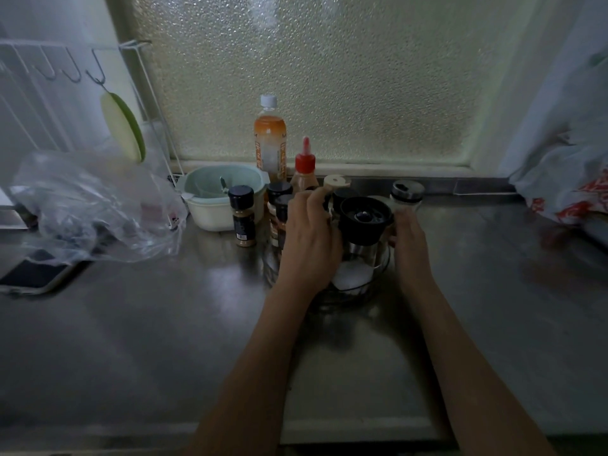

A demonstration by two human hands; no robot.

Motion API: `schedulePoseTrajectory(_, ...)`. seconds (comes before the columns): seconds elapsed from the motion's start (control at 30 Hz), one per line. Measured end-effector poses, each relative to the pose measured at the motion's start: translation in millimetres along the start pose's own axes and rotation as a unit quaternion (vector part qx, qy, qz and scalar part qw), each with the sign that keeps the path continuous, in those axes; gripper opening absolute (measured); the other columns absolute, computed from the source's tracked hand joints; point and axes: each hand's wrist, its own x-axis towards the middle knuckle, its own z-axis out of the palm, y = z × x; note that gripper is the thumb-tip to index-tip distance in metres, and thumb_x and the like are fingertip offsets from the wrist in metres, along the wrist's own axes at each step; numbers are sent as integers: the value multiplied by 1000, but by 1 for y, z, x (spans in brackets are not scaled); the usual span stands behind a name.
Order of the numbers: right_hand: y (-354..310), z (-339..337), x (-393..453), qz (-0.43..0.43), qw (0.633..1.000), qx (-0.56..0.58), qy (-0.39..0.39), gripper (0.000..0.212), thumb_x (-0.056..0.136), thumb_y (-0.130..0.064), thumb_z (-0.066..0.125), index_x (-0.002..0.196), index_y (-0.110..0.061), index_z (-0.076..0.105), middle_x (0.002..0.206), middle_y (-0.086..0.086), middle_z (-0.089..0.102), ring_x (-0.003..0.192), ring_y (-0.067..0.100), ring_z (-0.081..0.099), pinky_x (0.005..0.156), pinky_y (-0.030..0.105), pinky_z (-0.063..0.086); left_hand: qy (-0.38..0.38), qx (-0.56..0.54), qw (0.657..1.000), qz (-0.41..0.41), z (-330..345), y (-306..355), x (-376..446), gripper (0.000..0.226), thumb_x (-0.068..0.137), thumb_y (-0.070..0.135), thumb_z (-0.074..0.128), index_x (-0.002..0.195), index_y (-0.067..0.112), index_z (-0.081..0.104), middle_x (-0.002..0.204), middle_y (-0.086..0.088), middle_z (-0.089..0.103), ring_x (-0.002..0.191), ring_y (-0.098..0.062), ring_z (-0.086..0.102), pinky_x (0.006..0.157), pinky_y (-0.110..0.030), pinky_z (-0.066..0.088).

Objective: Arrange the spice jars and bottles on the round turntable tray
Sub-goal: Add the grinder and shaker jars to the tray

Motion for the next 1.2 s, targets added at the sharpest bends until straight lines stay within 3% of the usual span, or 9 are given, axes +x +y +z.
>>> schedulePoseTrajectory(0.17, -2, -3, 5, 3, 999, 15, 38, 27, 92, -36, 39, 99, -25, 63, 95, -3, 65, 88, 11, 59, 83, 31, 47, 62, 11, 998, 20, -13, 0, 1, 43, 77, 19, 44, 116, 3, 53, 109, -16, 57, 104, -23, 41, 92, -32, 33)
schedulePoseTrajectory(0.27, -3, -11, 15, -34, 993, -54, 96, 30, 98, -33, 35, 109, -23, 61, 105, 4, 64, 88, 10, 58, 74, 15, 44, 178, 17, 981, -81, -23, -19, 10, 37, 79, 10, 45, 112, 0, 56, 104, -18, 58, 100, -25, 44, 88, -29, 32)
schedulePoseTrajectory(0.37, 2, -22, 32, -51, 979, -133, 145, 30, 92, -27, 47, 119, -16, 56, 114, 4, 60, 100, 15, 55, 81, 25, 45, 221, 22, 937, -268, -30, -53, 19, 46, 77, -1, 52, 122, -3, 51, 120, -25, 53, 116, -37, 45, 98, -37, 33)
schedulePoseTrajectory(0.5, 10, -26, 52, -27, 975, -177, 134, 62, 74, -35, 59, 131, -13, 47, 133, 12, 52, 121, 24, 50, 103, 46, 43, 166, 11, 920, -354, -30, -82, 16, 54, 80, 7, 60, 131, 0, 44, 130, -23, 47, 123, -37, 43, 101, -38, 34)
schedulePoseTrajectory(0.63, 12, -16, 52, 38, 990, -117, 63, 89, 60, -43, 61, 139, -12, 34, 138, 10, 50, 125, 21, 49, 99, 25, 41, 134, -23, 924, -359, -26, -92, 15, 55, 80, 21, 69, 127, 4, 49, 126, -19, 51, 115, -34, 52, 97, -43, 46)
schedulePoseTrajectory(0.83, 15, -16, 47, 6, 984, -176, 36, 81, 53, -45, 55, 125, -10, 49, 120, 11, 60, 105, 23, 57, 83, 25, 40, 113, -3, 930, -349, -20, -98, 12, 47, 86, 23, 66, 123, 2, 48, 127, -21, 47, 113, -35, 54, 90, -34, 43)
schedulePoseTrajectory(1.0, 3, -15, 32, -46, 986, -150, 55, 60, 63, -36, 65, 117, -12, 58, 105, -3, 60, 84, 5, 56, 61, -5, 35, 160, -31, 940, -301, -27, -82, 15, 45, 89, 24, 62, 124, 0, 47, 125, -21, 46, 116, -33, 49, 95, -37, 44)
schedulePoseTrajectory(1.1, -7, -16, 30, -63, 985, -105, 123, 55, 72, -33, 74, 120, -14, 57, 113, 0, 64, 91, 5, 61, 74, 4, 44, 192, -69, 944, -259, -39, -64, 16, 45, 86, 31, 65, 121, 5, 51, 118, -11, 52, 105, -21, 57, 87, -31, 52)
schedulePoseTrajectory(1.2, -18, -19, 27, -72, 984, -75, 144, 56, 74, -31, 76, 122, -15, 53, 119, 3, 64, 105, 14, 61, 88, 24, 49, 135, -80, 958, -239, -48, -57, 14, 40, 82, 30, 73, 115, 12, 58, 110, -2, 60, 91, -10, 61, 73, -17, 53)
